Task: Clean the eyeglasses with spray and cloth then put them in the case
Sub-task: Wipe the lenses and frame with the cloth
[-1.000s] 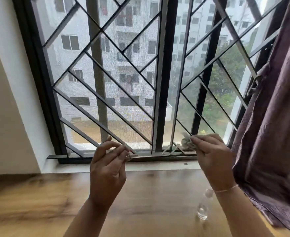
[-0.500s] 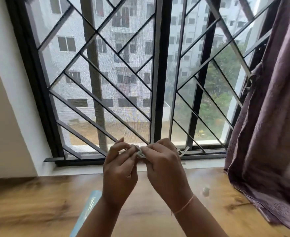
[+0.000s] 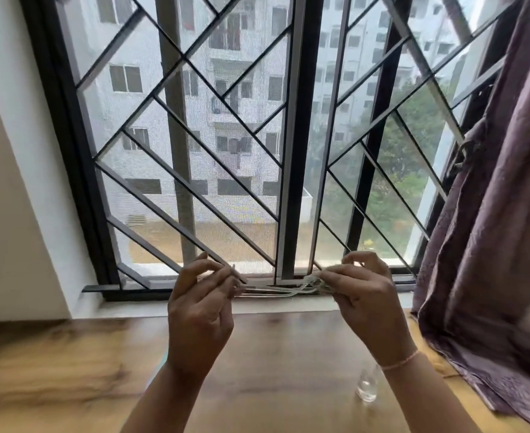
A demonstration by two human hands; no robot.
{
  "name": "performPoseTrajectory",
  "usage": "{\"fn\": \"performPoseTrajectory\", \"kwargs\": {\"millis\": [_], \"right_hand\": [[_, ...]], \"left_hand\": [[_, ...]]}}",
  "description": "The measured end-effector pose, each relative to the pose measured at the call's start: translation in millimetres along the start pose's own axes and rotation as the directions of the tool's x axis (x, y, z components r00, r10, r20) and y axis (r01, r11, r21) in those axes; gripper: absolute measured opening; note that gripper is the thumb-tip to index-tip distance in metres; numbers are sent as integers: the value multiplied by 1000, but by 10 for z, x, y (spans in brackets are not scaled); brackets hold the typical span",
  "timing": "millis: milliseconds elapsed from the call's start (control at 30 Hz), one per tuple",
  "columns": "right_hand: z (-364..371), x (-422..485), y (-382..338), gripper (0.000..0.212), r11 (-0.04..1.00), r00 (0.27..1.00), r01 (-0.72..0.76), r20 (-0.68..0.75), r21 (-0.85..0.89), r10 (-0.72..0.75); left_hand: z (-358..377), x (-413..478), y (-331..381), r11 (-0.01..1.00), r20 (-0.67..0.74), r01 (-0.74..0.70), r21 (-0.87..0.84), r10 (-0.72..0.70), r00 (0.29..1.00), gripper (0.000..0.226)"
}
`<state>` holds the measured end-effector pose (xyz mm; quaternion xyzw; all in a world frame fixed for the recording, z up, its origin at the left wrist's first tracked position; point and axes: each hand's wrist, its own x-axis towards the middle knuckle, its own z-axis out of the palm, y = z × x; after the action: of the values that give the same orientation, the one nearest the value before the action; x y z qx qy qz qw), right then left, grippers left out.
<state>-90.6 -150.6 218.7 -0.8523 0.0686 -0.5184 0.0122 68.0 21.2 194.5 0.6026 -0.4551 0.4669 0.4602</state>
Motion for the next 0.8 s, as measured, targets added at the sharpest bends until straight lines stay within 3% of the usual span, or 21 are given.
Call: {"fn": "performPoseTrajectory", "kwargs": {"millis": [567,800], "right_hand": [[270,64,-755,15,996,998,64,13,60,-65],[199,-73,-540,19,996,993,69,-98,48,-64]], "left_hand": [[121,-43,187,999,-11,-49,-1,48,999,18],[5,-28,115,1000,-20,-2,-23,2,1000,13]]}}
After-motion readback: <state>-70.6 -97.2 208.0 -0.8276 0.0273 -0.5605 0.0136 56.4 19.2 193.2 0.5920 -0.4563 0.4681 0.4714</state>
